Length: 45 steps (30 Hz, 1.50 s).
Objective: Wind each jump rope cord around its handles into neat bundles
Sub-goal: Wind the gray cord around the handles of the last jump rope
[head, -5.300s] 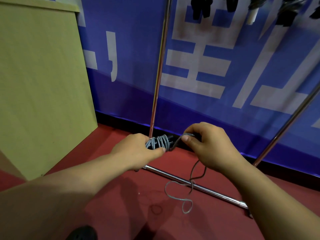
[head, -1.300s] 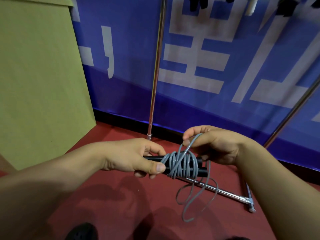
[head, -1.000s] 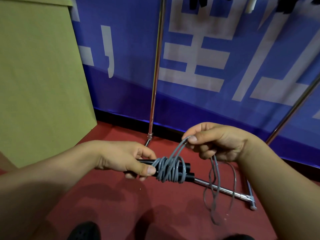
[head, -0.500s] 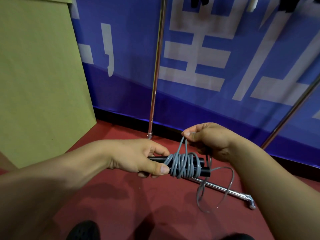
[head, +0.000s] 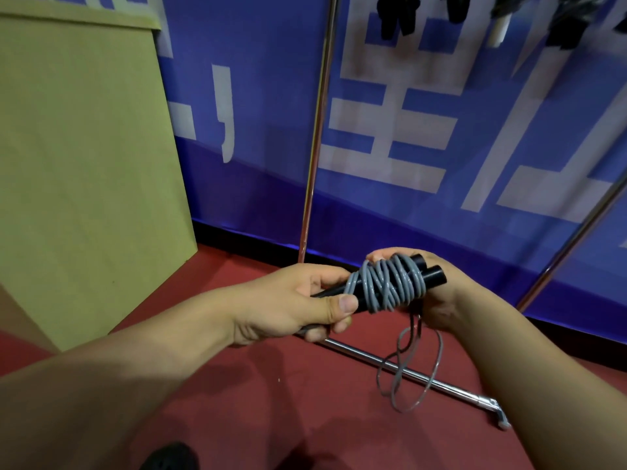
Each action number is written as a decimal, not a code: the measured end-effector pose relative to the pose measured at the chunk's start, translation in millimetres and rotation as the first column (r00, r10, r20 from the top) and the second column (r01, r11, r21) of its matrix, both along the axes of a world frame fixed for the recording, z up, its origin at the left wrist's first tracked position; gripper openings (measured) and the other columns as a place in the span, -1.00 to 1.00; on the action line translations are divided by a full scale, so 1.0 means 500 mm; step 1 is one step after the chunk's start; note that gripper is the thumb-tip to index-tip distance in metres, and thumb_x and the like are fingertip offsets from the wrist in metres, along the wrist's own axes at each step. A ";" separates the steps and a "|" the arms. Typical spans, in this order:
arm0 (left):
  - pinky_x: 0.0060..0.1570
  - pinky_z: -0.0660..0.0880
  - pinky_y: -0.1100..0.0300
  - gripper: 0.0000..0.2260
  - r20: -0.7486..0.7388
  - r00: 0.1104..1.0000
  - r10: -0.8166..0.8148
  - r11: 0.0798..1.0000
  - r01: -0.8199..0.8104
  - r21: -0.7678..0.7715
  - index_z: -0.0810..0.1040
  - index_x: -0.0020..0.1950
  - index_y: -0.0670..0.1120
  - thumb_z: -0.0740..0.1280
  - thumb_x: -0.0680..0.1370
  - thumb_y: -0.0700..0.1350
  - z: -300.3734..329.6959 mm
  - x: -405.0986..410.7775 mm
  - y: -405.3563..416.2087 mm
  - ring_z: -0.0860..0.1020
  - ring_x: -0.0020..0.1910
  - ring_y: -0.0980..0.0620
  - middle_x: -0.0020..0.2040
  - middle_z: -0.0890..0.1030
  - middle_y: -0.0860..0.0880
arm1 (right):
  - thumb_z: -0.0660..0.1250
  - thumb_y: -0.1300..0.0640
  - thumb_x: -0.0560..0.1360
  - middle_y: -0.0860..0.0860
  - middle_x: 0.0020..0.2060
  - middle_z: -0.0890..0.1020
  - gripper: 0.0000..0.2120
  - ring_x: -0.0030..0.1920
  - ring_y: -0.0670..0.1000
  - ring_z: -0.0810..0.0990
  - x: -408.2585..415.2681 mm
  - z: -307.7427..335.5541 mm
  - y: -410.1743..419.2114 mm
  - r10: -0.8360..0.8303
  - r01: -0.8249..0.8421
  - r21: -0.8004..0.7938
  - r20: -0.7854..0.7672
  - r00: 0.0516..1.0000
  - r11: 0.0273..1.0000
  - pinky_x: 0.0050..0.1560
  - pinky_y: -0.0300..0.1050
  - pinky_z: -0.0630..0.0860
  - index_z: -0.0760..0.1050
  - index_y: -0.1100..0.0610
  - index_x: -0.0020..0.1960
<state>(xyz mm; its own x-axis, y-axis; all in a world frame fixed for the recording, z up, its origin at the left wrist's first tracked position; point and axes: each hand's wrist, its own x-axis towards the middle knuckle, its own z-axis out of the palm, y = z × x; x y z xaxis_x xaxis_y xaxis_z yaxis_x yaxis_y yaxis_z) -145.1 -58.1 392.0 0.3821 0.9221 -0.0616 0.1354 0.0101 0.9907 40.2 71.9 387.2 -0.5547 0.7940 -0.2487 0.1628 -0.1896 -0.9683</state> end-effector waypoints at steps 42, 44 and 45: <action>-0.14 0.51 0.09 -0.81 -0.579 0.356 0.734 0.649 -0.620 0.441 0.49 -0.24 0.15 0.42 0.51 0.14 -0.077 -0.128 0.076 0.57 -0.22 0.04 -0.27 0.59 0.12 | 0.33 0.13 0.58 0.10 -0.33 0.55 -0.78 -0.28 0.11 0.54 -0.057 0.011 -0.124 0.137 -0.204 0.159 0.357 0.924 0.966 -0.10 0.10 0.62 0.51 0.14 -0.24; -0.12 0.53 0.09 -0.82 -0.606 0.354 0.712 0.665 -0.618 0.419 0.50 -0.23 0.16 0.43 0.50 0.15 -0.084 -0.135 0.077 0.58 -0.21 0.03 -0.26 0.60 0.13 | 0.33 0.06 0.57 0.01 -0.38 0.60 -0.77 -0.27 0.13 0.61 -0.054 0.015 -0.125 0.073 -0.179 0.252 0.380 0.922 0.951 -0.20 0.01 0.55 0.54 0.13 -0.22; -0.09 0.55 0.08 -0.83 -0.624 0.368 0.689 0.686 -0.607 0.401 0.51 -0.21 0.16 0.43 0.50 0.16 -0.088 -0.137 0.078 0.59 -0.20 0.03 -0.24 0.61 0.13 | 0.30 0.04 0.58 -0.01 -0.38 0.64 -0.78 -0.35 0.07 0.59 -0.053 0.018 -0.127 0.037 -0.159 0.295 0.379 0.925 0.942 -0.33 -0.13 0.48 0.56 0.14 -0.16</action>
<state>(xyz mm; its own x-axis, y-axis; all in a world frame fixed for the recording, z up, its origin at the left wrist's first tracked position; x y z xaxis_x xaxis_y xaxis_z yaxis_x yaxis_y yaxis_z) -213.6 -19.2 347.8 -0.4627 0.8820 0.0896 0.7417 0.3298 0.5841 13.7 8.3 396.4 -0.5532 0.8101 -0.1939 0.5154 0.1500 -0.8437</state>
